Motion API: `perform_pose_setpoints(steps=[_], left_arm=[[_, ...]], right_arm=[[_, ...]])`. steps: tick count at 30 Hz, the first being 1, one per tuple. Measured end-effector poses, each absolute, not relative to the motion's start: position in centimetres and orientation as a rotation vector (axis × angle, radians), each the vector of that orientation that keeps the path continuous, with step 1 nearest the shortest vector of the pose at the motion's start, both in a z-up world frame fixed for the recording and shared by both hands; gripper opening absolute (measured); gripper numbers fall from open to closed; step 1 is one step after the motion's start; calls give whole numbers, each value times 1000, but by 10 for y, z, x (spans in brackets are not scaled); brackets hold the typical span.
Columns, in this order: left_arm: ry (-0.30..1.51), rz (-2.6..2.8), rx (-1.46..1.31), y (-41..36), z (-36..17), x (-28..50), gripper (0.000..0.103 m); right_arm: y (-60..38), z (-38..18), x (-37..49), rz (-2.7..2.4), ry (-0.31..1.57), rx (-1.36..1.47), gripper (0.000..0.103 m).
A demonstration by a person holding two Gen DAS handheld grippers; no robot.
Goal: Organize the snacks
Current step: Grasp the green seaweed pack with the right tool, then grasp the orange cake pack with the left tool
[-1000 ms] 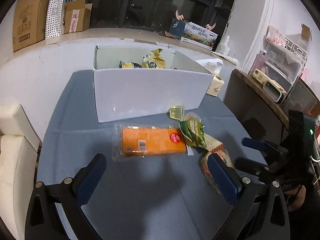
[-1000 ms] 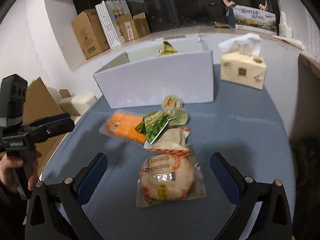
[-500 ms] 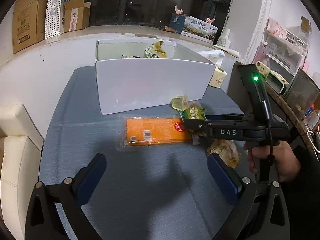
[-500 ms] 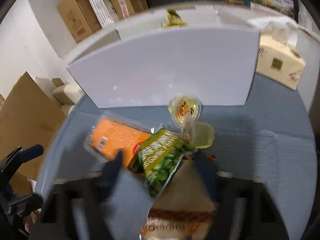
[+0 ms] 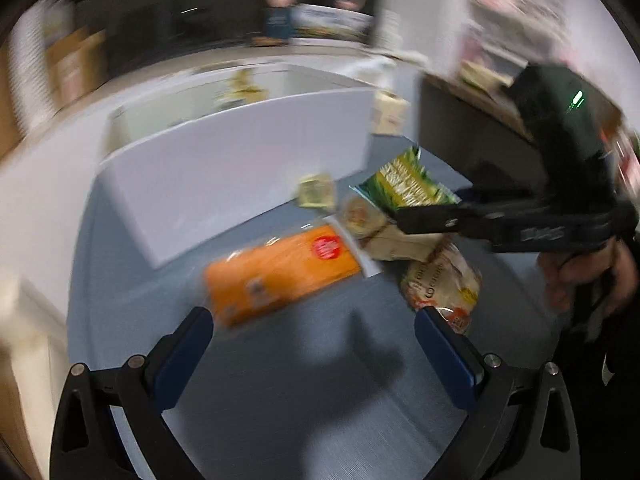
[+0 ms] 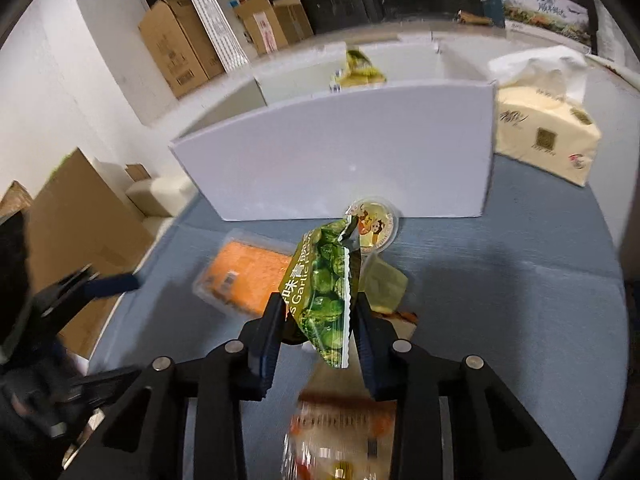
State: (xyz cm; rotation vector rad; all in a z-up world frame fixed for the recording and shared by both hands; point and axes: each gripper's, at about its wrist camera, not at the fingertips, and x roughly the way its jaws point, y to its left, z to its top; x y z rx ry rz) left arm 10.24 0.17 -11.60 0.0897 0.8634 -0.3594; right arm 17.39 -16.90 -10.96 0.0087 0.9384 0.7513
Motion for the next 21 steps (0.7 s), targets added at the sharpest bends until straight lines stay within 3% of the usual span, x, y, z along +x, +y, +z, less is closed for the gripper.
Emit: perform_pose_setpoints(steps=[9,21], left_arm=[[994,-632,424,-31,-143,170,103],[1130,-779,592,-35,-172,205,103]], right_arm=[[-220,-77,135,779,885,25,37],[-244,-60,124,809,855,56,37]])
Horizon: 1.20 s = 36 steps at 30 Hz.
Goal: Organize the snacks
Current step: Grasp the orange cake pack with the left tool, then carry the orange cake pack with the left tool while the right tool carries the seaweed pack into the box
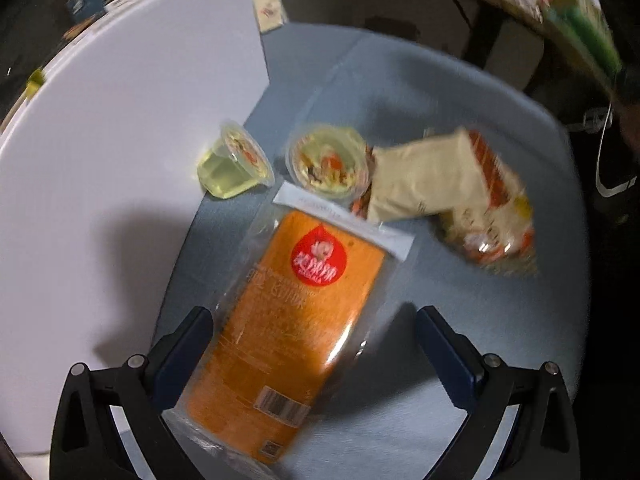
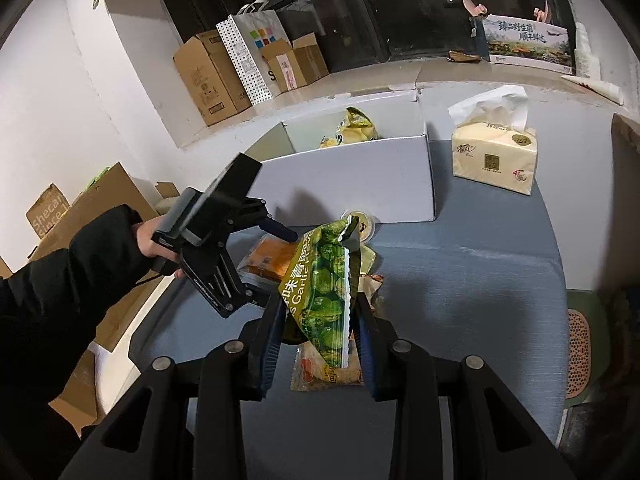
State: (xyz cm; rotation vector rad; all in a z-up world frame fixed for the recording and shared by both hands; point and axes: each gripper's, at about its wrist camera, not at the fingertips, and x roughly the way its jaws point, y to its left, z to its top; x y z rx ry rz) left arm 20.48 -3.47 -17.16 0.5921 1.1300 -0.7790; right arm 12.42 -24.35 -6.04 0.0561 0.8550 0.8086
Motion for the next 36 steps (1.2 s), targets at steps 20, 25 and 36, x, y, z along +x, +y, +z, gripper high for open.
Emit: perform_pose_setpoints(steps=[20,25,36], left_arm=[[1040,-712,370,10,-144,175,70],[875,-480,146,30,-115,130,69],[594,-192,-219,89,-12,135,70]], right_arm=[[-244,-70,125,814,881,90,37],[-239,-68,128,800,856,100,37],[-197,-23,189,763,743,107,37]])
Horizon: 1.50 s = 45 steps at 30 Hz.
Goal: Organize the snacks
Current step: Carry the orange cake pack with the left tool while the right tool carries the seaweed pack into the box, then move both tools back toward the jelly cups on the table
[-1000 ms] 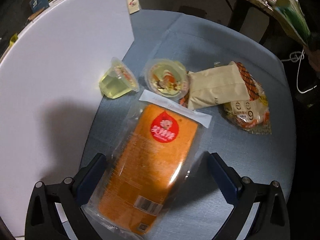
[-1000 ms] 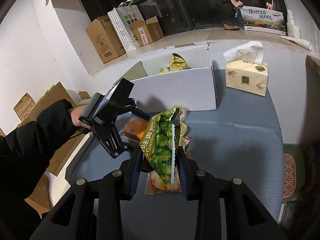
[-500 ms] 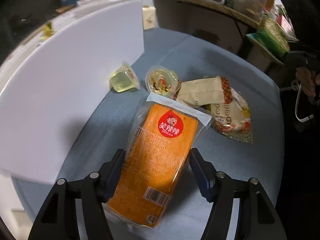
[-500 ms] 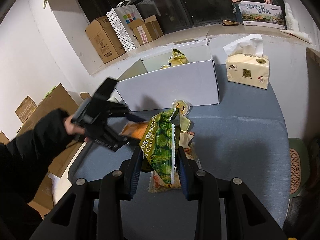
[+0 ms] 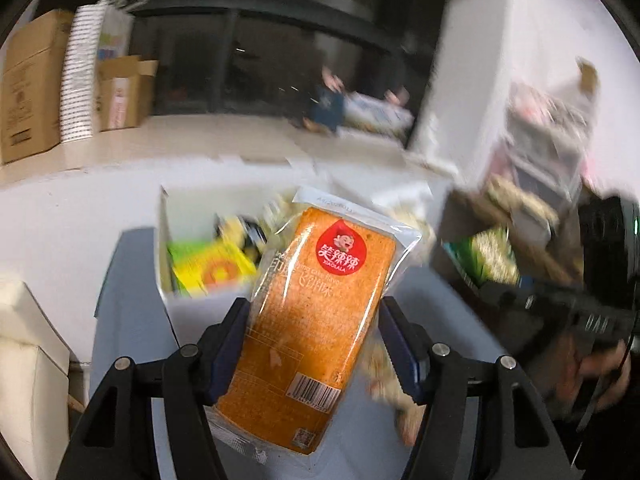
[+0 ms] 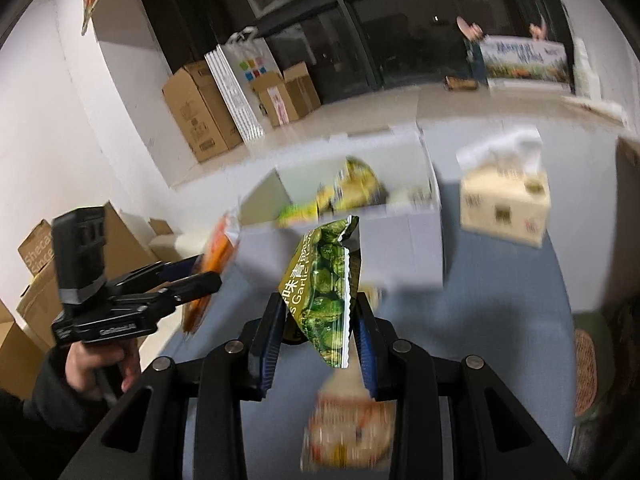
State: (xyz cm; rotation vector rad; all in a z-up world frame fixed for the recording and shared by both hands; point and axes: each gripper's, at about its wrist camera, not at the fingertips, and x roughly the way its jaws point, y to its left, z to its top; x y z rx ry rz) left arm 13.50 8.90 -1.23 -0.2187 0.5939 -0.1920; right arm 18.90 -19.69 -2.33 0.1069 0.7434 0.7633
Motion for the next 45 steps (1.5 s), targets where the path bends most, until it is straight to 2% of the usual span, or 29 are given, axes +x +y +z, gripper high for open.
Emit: perform_pose_setpoints(steps=[3,10,11,12,13,14,15,16,19,27,34,40,45], left_arm=[[569,-149,-281,105,6,168,70],[576,-64,-270,100,13,251,70],[587,-51,-253,100,11,259,74],[596,-37,-244,97,6,266,85],[619,-20,-240,92,0,278,94],[637,-1,-242,92,-3,283,103],[650,-9,-266,96,-7,286,103],[659,-31,-292,98,-10,288,103],[663,-39,-299,99,-14,280,103],[663,-65,-304,97,-14,258,103],[597,-127,-188,67,-3,185,103],[591,-143,-218,45,-38,117,103],[632,-145,-276,37,-73,83,103]], right_arm=[[-182,-8,220,750,730,116,37],[-144,8,291,677,743,63,37],[-138,7,303,663,757,47,38],[-136,6,310,655,762,43,40],[-133,4,317,653,764,41,46],[-130,2,324,653,774,39,77],[-129,0,329,636,777,36,95],[-131,0,330,620,761,43,103],[-138,-3,333,606,750,64,103],[-160,-24,331,627,873,186,103],[-188,-19,264,664,815,169,103],[-214,-59,196,712,857,199,103],[-222,-110,159,684,980,169,103]])
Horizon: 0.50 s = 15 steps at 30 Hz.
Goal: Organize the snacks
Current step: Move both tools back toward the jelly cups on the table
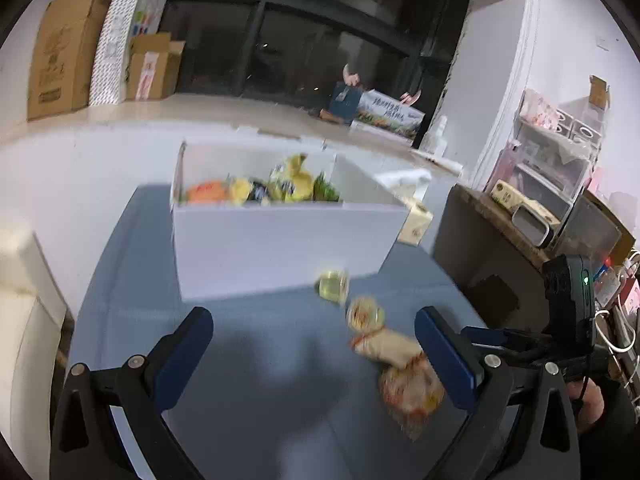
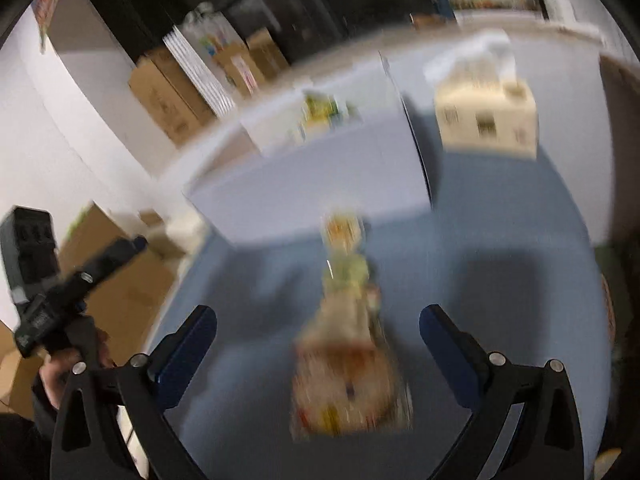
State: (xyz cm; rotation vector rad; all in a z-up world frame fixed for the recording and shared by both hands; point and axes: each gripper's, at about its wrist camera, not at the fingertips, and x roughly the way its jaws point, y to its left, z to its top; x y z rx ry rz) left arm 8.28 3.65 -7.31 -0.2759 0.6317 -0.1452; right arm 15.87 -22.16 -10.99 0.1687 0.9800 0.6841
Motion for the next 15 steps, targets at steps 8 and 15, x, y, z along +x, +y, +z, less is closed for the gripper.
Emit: perform_pose_setpoints(steps=[8,15], left_arm=[[658,-153,-314,32,-89,61,103],[676,-164,-328,32,-93,56,103]], right_arm=[[-199,-124,162,655,992,74,103],[-156,-136,204,642,1007,-78,103]])
